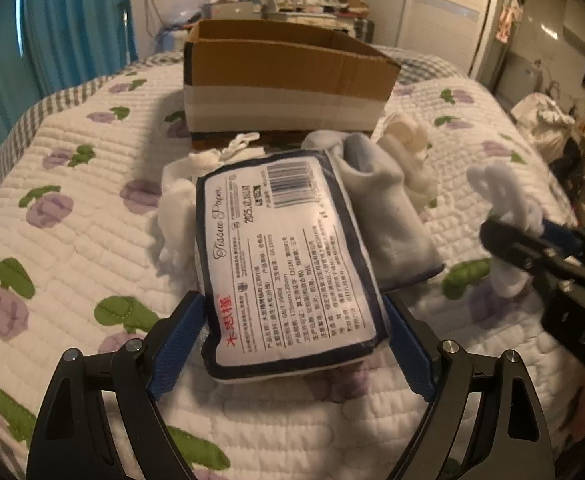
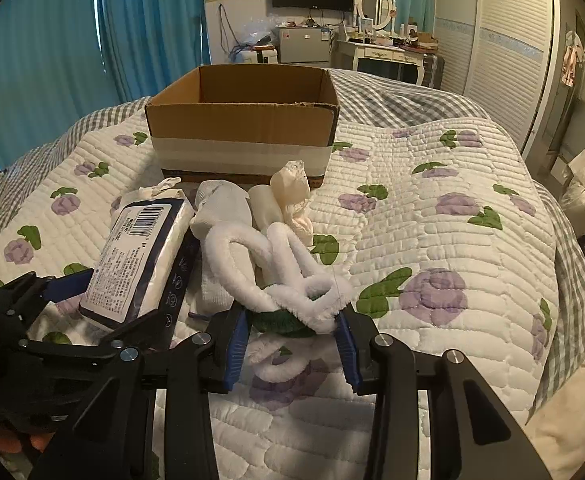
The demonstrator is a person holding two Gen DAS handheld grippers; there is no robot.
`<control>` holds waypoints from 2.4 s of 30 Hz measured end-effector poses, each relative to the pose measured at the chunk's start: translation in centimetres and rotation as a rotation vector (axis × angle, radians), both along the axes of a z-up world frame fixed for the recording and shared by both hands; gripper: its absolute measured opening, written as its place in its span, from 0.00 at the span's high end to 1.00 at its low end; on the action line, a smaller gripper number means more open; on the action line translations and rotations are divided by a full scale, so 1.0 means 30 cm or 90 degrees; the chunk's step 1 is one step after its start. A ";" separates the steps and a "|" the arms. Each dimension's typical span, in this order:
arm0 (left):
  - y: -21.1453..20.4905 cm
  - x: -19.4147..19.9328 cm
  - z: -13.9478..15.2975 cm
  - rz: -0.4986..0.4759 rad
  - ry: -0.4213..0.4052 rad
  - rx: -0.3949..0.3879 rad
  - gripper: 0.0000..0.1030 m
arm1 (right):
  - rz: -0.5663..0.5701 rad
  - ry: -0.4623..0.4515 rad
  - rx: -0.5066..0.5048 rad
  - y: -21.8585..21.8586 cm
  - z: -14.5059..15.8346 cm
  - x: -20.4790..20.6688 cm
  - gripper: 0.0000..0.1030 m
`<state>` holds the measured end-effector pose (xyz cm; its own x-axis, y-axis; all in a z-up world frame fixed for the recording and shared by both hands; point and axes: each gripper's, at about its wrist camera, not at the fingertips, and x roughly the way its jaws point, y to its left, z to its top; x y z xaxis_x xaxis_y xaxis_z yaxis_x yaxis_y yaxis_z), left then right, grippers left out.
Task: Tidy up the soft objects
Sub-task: 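Grasp the wet-wipe pack with the left tool while the right grasps the white pipe-cleaner toy, then carry both items over the cardboard box and open both tools to drop them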
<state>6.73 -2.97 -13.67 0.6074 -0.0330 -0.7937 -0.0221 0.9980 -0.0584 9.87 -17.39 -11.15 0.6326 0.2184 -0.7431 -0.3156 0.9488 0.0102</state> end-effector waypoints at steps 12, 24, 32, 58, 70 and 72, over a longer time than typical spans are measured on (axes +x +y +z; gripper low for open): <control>0.019 -0.074 0.108 -0.015 -0.061 -0.029 0.28 | 0.001 -0.014 0.002 0.003 0.055 -0.052 0.62; 0.072 0.010 0.450 -0.008 -0.207 -0.001 0.28 | 0.045 -0.131 0.049 0.039 0.429 0.046 0.62; 0.139 0.317 0.536 -0.002 -0.228 0.028 0.28 | 0.077 -0.114 0.089 0.182 0.561 0.383 0.62; 0.178 0.654 0.390 -0.010 -0.184 0.084 0.20 | 0.002 -0.036 0.127 0.130 0.357 0.860 0.36; 0.186 0.173 0.802 -0.019 -0.326 0.059 0.18 | 0.037 -0.130 0.103 0.050 0.772 0.339 0.35; 0.194 0.117 0.827 -0.014 -0.334 0.058 0.13 | 0.045 -0.144 0.094 0.049 0.796 0.255 0.31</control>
